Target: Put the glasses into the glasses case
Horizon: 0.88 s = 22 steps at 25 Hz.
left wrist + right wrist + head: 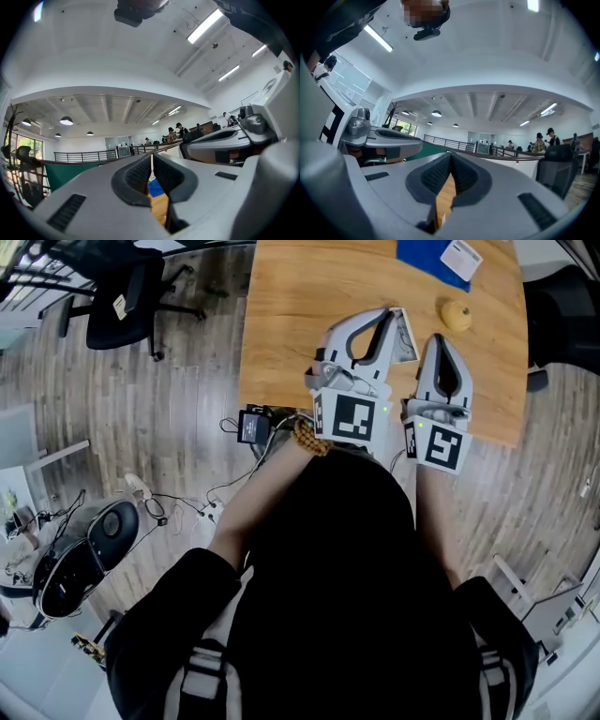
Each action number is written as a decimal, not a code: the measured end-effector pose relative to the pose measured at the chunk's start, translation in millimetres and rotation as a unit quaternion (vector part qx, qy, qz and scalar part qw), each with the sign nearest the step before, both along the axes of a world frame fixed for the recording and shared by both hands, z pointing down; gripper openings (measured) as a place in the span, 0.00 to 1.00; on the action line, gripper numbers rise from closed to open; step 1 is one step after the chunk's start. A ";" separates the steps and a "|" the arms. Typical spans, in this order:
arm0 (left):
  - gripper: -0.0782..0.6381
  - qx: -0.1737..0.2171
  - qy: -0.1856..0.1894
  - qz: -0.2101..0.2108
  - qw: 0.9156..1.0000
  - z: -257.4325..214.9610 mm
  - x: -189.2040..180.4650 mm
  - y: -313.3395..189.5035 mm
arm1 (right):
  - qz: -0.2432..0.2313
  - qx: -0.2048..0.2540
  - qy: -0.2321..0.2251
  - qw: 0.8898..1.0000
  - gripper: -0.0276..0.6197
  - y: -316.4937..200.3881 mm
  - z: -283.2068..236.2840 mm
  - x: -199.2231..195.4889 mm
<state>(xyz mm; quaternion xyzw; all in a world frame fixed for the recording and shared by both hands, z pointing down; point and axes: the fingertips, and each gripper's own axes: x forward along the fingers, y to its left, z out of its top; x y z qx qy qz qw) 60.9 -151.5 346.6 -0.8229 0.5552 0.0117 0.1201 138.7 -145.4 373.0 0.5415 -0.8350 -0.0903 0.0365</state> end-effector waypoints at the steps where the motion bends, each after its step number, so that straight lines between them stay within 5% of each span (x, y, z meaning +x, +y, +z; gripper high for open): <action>1: 0.15 -0.003 -0.004 0.000 1.000 4.1 0.7 0.5 | 0.001 -0.005 -0.001 1.000 0.05 0.5 3.6 0.2; 22: 0.15 -0.063 -0.028 0.009 0.998 71.0 17.5 -0.5 | -0.028 -0.123 0.034 0.991 0.05 3.0 83.6 6.7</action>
